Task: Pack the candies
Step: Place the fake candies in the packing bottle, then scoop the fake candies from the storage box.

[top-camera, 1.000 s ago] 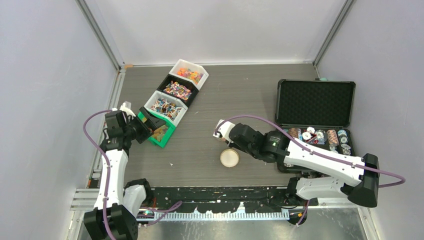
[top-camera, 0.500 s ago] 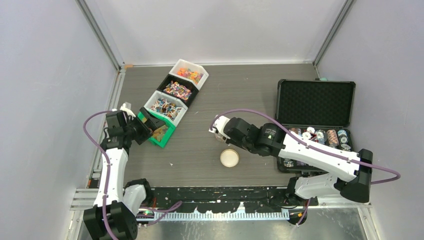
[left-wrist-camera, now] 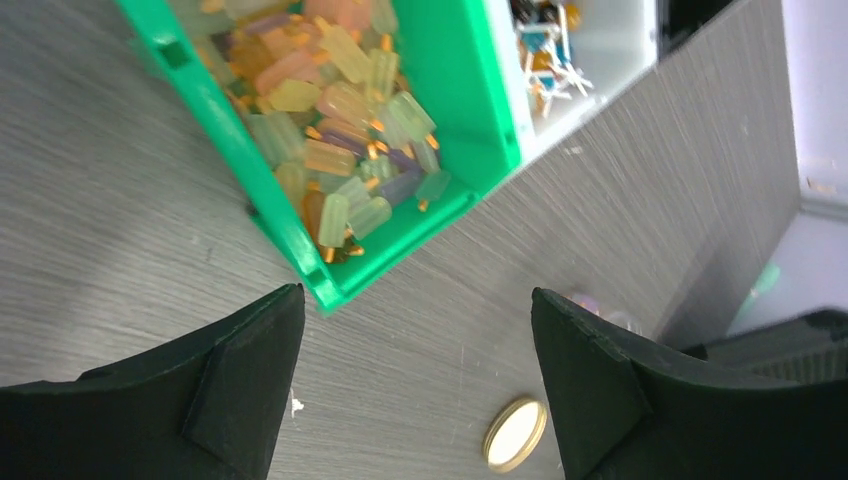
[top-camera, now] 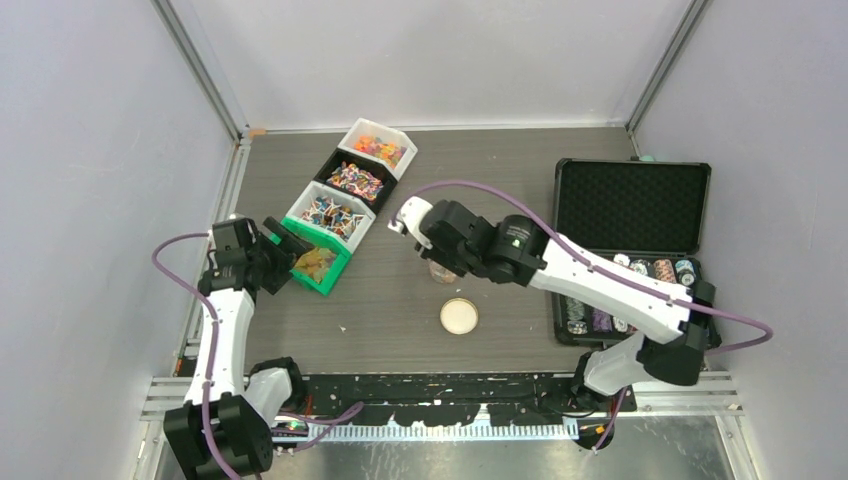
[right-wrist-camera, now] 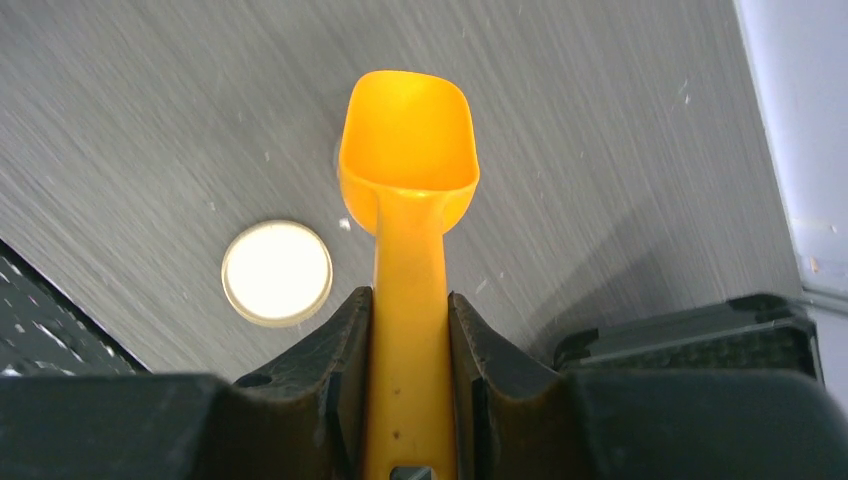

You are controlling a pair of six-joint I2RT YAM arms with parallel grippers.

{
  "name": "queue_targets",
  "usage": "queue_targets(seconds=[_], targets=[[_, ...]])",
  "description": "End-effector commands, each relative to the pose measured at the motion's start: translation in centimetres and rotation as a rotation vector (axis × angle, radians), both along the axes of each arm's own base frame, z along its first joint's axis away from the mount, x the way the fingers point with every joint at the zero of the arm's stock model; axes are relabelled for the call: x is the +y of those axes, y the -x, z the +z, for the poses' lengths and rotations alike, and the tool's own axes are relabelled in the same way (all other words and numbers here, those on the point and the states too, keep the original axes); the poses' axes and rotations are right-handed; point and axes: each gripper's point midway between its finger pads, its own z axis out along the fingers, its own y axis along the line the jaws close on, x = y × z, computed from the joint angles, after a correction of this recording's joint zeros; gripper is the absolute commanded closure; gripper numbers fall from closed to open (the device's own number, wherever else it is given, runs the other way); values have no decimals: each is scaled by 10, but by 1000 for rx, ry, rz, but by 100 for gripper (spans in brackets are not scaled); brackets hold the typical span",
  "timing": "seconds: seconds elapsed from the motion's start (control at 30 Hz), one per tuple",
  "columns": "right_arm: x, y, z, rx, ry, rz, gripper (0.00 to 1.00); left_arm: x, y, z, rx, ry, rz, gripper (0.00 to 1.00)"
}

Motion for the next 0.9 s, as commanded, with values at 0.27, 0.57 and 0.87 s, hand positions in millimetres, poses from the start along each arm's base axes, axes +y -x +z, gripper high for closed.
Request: queue_targets(seconds=[0.27, 0.57, 0.87], targets=[[80, -52, 44, 68, -149, 59, 100, 42, -47, 34, -69, -17, 299, 25], [137, -84, 32, 108, -163, 125, 100, 26, -83, 22, -41, 104, 224, 36], [168, -107, 1, 124, -129, 176, 100, 22, -100, 5, -7, 153, 212, 40]])
